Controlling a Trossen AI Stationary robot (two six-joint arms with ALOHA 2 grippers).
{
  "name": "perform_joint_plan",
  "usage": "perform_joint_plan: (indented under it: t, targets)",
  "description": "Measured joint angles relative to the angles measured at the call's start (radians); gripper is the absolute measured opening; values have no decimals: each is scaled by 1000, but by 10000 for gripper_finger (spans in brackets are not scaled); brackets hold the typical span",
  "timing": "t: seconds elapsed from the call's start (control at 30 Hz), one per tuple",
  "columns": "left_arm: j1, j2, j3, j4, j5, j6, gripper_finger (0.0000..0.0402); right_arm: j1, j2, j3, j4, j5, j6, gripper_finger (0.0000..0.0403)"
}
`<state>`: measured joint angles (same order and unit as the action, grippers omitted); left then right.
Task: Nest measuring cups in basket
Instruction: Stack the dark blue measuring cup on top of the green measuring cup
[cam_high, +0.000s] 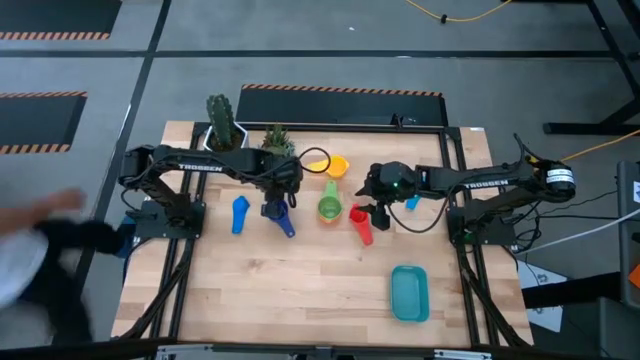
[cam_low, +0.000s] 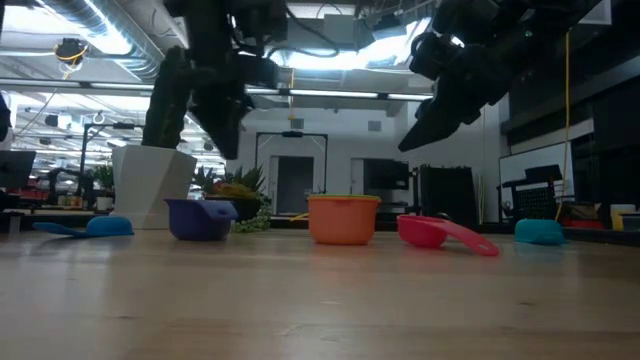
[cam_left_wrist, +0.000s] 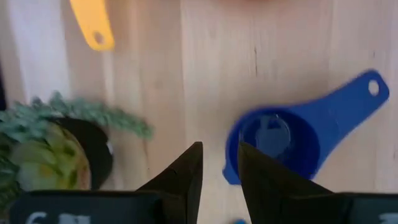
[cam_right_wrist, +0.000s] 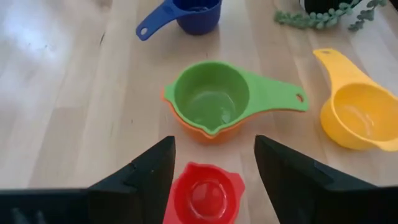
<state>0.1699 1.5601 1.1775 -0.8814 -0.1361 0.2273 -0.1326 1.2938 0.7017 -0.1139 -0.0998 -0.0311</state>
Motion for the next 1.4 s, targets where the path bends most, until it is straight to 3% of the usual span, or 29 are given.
perform_joint_plan:
  t: [0.37,1.17,1.4]
  targets:
    - [0,87,0,18,53,66,89,2,1,0,33,0,0,225]
    - [-1,233,0,14,53,98,78,14,17,-1,39,1,1,225]
    - [-8,242,0,13,53,51,26,14,16,0,35,1,0,225]
